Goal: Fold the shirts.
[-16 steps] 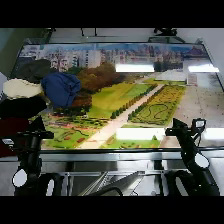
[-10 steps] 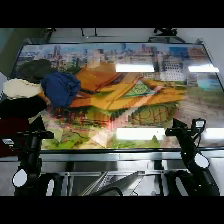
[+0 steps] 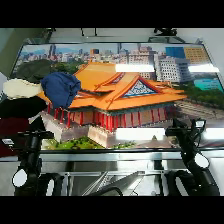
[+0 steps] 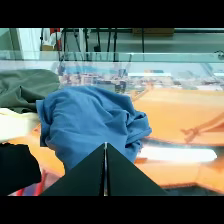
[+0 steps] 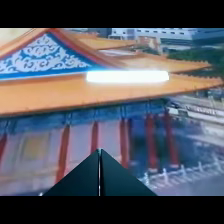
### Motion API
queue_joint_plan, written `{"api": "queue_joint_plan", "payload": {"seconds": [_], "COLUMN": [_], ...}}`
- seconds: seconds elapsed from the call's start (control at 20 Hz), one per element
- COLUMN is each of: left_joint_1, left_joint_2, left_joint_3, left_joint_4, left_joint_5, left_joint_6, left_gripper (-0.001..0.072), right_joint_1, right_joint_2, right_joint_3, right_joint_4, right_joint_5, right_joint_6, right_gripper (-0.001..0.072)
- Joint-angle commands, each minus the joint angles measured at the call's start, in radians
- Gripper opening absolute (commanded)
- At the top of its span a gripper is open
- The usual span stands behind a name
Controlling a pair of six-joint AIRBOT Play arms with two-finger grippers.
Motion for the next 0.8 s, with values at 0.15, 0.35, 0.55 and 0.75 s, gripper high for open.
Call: {"api": "queue_joint_plan", "payload": {"seconds": [0.15,0.35,0.55,0.75], "left_joint_1": [0.0,0.004,0.101,0.238], "left_joint_2": [-0.09,-0.377,-0.752,-0.953], "left_joint_3": [0.19,0.46,0.757,0.948], "left_joint_4": [-0.084,0.075,0.551,0.619], "left_joint_5": [-0.063,-0.299,-0.872,-1.173], "left_joint_6": [-0.173,-0.217,-0.646,-0.705], "left_gripper": [0.0015,0.0015,0.0015,0.0015], "right_joint_1": [0.001,0.001,0.001,0.001], "right_joint_2": [-0.083,-0.422,-0.751,-0.861], "right_joint_3": [0.182,0.445,0.695,0.758], "right_joint_4": [-0.053,-0.055,-0.471,-0.689], "right_joint_5": [0.127,0.327,0.662,0.8], "right_joint_6": [0.023,0.072,0.521,0.937], "right_gripper": [0.0016,0.0016,0.0016,0.0017]}}
